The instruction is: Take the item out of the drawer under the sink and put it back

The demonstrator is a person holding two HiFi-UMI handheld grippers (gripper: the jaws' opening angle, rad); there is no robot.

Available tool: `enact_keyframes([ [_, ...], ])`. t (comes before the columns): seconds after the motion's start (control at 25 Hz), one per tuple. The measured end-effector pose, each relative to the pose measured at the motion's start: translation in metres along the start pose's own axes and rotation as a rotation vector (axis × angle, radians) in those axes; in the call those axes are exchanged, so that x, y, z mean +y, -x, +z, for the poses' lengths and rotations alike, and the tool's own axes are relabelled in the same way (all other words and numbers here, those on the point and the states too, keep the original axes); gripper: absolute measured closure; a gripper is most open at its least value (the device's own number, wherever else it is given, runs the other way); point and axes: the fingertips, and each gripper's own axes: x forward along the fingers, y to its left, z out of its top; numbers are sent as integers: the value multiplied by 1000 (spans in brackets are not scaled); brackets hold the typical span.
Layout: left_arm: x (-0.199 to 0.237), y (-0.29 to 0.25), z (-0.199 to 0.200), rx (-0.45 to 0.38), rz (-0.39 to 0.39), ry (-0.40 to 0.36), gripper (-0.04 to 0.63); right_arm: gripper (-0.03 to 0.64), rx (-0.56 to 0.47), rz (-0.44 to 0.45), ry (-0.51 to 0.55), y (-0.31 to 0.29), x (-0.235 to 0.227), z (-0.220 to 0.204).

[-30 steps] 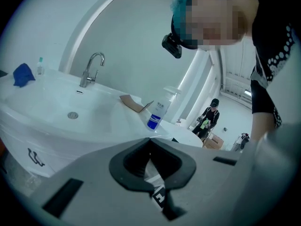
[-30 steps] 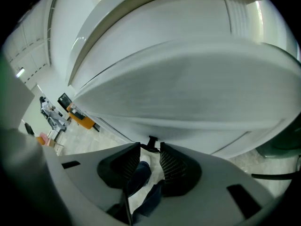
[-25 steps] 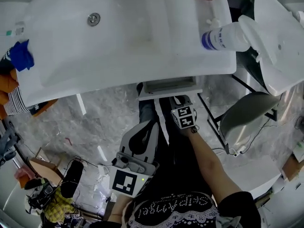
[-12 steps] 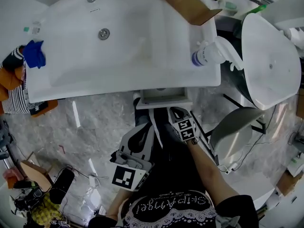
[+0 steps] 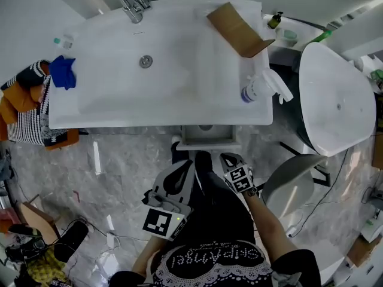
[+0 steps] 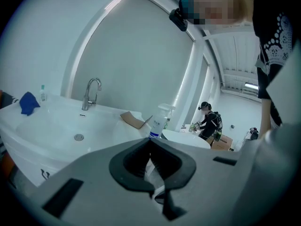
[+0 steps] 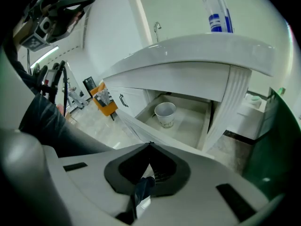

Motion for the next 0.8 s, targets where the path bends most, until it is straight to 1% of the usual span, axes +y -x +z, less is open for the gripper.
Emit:
enact_keyframes([
  [0.24, -7, -1, 7, -10, 0, -13, 591, 600, -95, -57, -52, 28, -15, 23],
  [0.36, -15, -1, 11, -13, -6, -22, 591, 600, -140, -88, -43, 40, -20, 39],
  [0.6, -20, -2, 32, -57, -22, -57, 591, 600, -238, -112, -28, 61, -26, 77],
  [0.8, -20, 3, 44, -87, -14, -76, 591, 600, -328, -124, -58, 91, -29, 103],
])
